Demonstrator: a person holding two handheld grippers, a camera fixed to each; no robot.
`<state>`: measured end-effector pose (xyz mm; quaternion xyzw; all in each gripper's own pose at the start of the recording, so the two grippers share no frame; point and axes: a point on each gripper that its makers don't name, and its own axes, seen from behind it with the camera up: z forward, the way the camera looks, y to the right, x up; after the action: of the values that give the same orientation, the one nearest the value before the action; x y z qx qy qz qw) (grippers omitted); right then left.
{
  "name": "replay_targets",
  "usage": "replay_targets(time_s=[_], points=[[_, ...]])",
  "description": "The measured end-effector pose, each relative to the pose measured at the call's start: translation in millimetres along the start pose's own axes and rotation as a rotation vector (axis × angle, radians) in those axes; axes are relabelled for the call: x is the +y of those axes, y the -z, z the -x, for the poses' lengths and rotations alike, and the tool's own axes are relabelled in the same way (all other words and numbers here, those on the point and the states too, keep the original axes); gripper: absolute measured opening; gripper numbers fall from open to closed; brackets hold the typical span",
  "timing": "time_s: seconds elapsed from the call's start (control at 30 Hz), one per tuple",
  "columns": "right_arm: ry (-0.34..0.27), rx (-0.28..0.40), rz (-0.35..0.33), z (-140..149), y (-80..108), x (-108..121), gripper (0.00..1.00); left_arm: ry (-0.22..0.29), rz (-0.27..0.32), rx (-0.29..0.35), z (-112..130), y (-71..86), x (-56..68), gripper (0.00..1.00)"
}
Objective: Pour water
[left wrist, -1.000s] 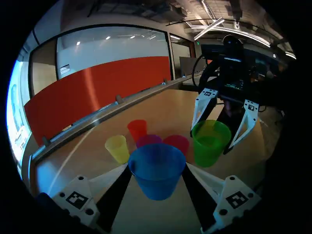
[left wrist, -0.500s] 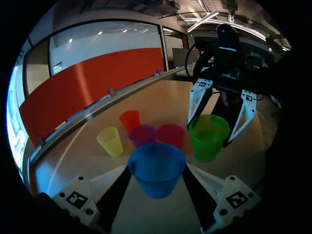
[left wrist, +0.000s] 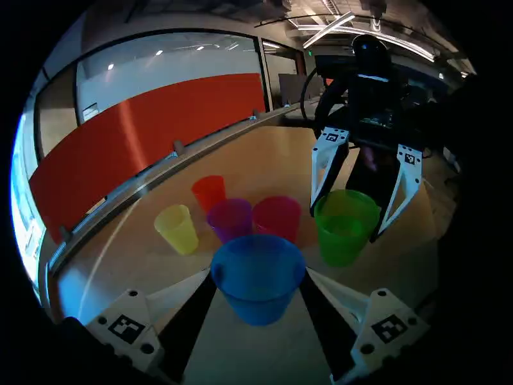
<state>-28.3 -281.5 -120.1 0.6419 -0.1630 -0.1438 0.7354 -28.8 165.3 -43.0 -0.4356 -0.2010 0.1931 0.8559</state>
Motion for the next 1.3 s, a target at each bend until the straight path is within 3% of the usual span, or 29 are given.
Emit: replay_targets(time_s=[1.3], points=[[0.028, -0.090, -0.002, 34.2, -6.2, 3.9, 0.94, -0.049, 0.067, -0.118, 30.1, -22.2, 14.4, 0.87]])
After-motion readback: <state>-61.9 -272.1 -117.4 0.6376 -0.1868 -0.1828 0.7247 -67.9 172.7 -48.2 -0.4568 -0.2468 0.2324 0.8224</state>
